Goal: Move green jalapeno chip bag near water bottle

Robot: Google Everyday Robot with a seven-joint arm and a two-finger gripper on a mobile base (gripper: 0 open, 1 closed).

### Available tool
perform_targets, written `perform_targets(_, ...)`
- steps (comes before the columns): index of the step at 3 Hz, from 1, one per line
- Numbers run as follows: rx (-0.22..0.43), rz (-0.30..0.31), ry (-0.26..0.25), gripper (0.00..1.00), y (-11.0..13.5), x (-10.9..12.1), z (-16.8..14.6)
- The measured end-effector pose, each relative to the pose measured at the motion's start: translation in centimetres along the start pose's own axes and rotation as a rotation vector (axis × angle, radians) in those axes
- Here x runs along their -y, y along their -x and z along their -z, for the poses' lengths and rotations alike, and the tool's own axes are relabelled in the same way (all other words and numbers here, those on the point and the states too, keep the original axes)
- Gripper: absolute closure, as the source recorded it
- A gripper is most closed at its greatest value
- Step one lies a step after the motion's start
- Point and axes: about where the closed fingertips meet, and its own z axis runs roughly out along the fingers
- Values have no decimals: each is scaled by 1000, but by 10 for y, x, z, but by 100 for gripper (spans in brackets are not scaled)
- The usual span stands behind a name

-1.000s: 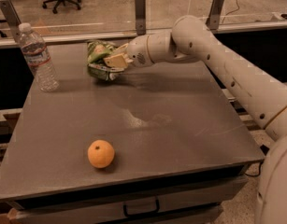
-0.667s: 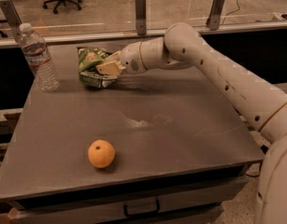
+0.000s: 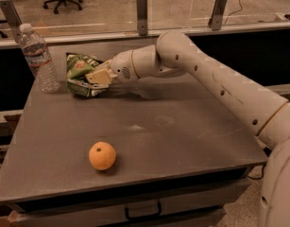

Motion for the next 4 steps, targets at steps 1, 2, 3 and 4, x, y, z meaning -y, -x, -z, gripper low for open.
perform_targets(1, 2, -15, 19, 35, -2, -9, -8)
perform_targets(2, 5, -17, 23, 4, -1, -10, -12)
perform_targets(3, 7, -13, 21, 0, 0, -8, -13)
perform_targets(4, 45, 24, -48, 0, 24, 9, 9)
